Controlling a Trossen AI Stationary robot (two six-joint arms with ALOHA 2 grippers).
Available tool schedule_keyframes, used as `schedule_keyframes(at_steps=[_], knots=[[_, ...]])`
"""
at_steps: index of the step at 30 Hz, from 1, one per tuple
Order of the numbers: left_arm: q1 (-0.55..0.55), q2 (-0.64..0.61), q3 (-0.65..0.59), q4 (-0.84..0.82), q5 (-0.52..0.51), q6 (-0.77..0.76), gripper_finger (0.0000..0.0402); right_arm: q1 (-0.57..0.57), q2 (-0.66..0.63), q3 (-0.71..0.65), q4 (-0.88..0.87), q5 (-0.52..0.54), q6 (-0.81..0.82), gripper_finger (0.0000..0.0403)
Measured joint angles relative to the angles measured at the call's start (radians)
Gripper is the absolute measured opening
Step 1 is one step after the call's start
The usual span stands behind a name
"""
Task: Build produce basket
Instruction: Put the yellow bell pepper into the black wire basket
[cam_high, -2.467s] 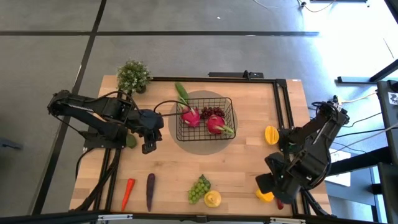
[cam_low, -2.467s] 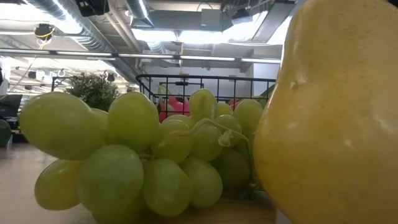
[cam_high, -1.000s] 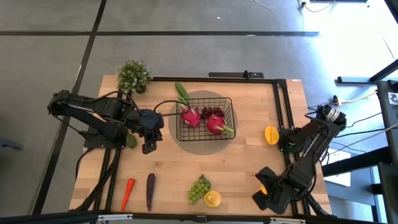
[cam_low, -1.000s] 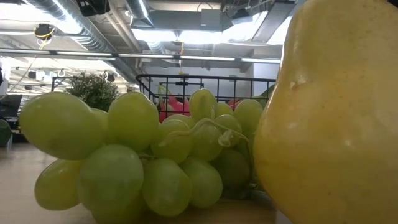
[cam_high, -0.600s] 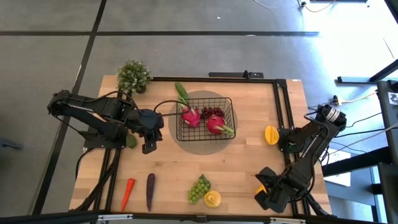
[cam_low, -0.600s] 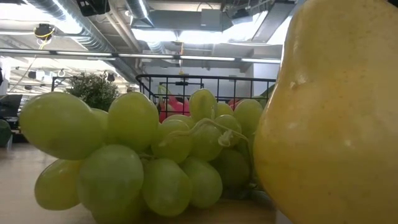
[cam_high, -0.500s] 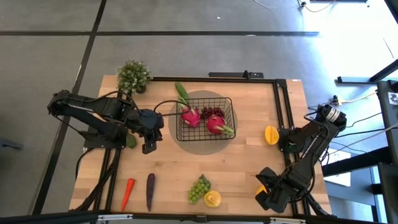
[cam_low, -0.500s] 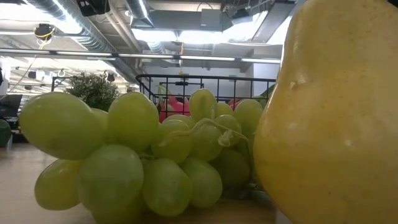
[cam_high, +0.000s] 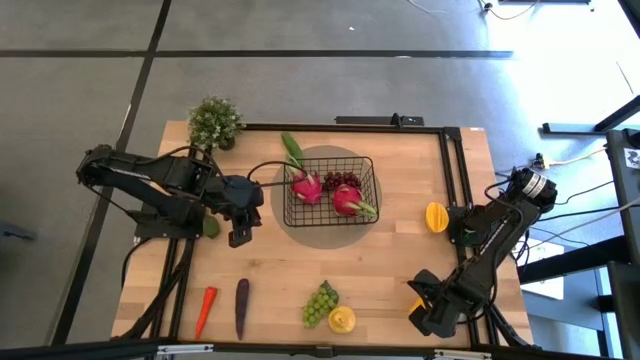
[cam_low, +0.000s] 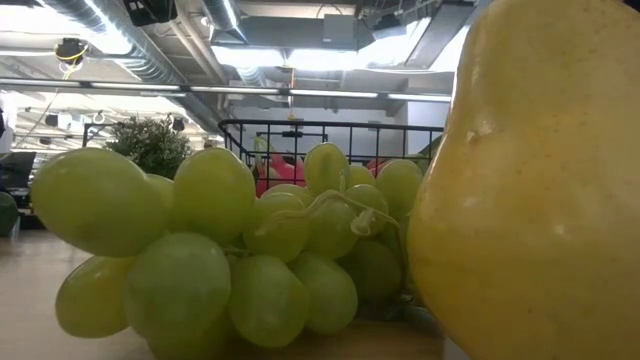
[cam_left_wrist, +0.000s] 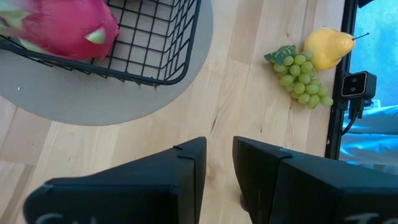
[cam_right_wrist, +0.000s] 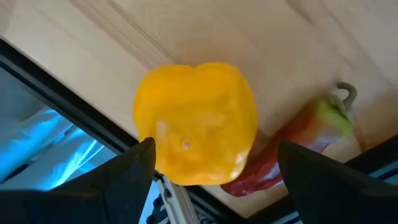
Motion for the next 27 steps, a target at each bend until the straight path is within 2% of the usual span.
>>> schedule_keyframes(at_steps=[18, 22, 27], knots=[[0.0, 0.0, 0.0, 0.0, 0.0, 0.0, 0.0069, 0.0, -0.035, 0.029, -0.029, 0.071, -0.001, 0.0321], [0.0, 0.0, 0.0, 0.0, 0.0, 0.0, 0.0069, 0.0, -0.035, 0.029, -0.032, 0.079, -0.022, 0.0342], [0.0, 0.0, 0.0, 0.0, 0.0, 0.0, 0.0069, 0.0, -0.035, 0.029, -0.018, 0.078, -0.023, 0.0392]])
